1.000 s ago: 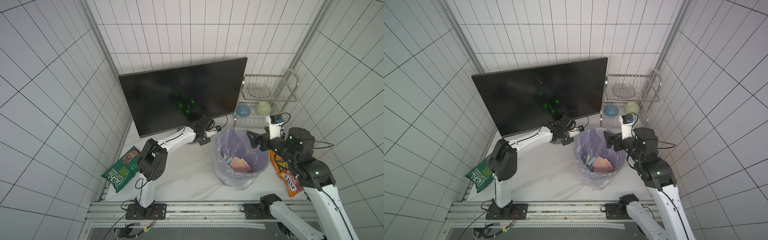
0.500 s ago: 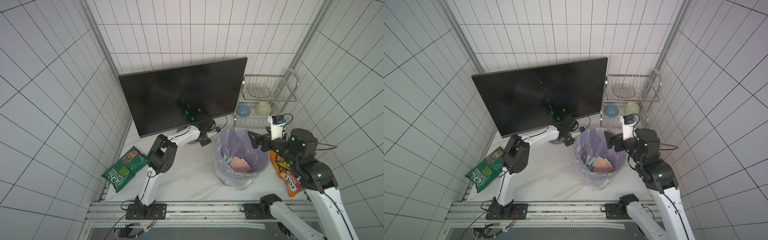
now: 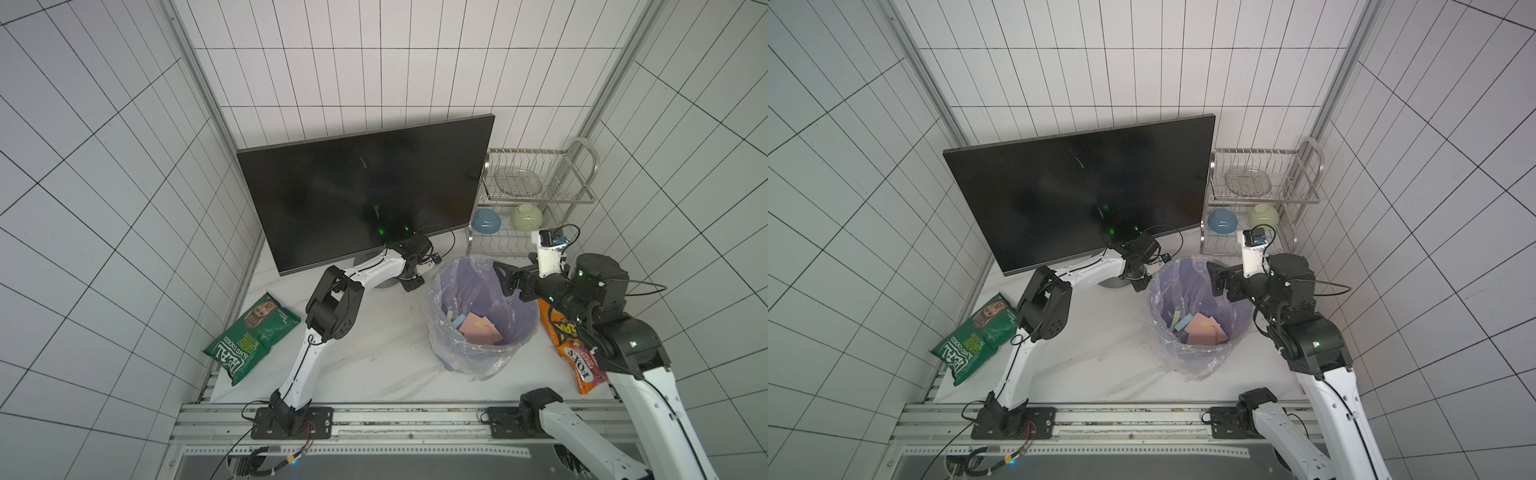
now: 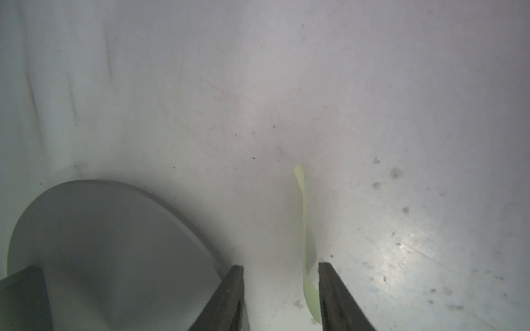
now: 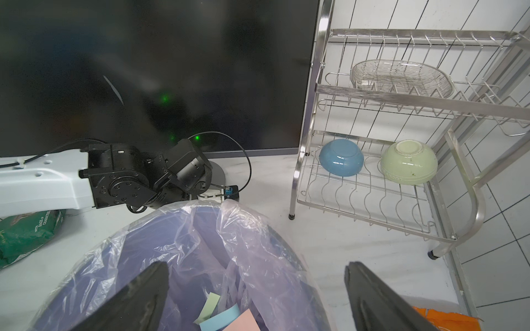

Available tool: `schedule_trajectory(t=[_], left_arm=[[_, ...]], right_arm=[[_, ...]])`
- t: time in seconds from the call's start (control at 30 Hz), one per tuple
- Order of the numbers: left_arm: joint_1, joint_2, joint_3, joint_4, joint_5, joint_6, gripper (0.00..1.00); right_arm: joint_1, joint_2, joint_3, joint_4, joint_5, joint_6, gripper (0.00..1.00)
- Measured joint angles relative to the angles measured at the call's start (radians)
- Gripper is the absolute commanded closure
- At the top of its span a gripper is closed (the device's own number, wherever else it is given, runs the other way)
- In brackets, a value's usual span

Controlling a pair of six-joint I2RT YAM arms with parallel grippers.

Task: Remove the sticky note from the monitor
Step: Pick up the sticky note from the center of the board.

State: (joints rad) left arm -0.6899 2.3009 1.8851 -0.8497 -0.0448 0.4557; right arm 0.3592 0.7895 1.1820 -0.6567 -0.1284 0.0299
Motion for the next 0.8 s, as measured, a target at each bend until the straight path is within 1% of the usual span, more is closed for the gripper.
schedule_trajectory(t=[0.2,0.43,0.47,0.53,0.57,0.8], left_arm=[[0.0,0.035,0.051,-0.029,0.019,-0.011,0.81],[0.0,0.057,0.067,-0.052,0.031,-0.019,0.83],[0.0,0.057,0.07,-0.054,0.031,-0.019,0.86],[0.0,0.057,0.071,-0.063,0.032,-0.027,0.98],[0.0,0.057,0.071,-0.068,0.031,-0.027,1.0],[0.0,0.056,0.07,-0.074,0.034,-0.019,1.0]], right_arm=[[0.0,0.0,0.0,0.0,-0.005,0.0,0.01],[0.0,0.0,0.0,0.0,-0.006,0.0,0.01],[0.0,0.0,0.0,0.0,-0.006,0.0,0.01],[0.0,0.0,0.0,0.0,-0.006,0.0,0.01],[0.0,0.0,0.0,0.0,-0.006,0.0,0.01],[0.0,0.0,0.0,0.0,-0.006,0.0,0.01]])
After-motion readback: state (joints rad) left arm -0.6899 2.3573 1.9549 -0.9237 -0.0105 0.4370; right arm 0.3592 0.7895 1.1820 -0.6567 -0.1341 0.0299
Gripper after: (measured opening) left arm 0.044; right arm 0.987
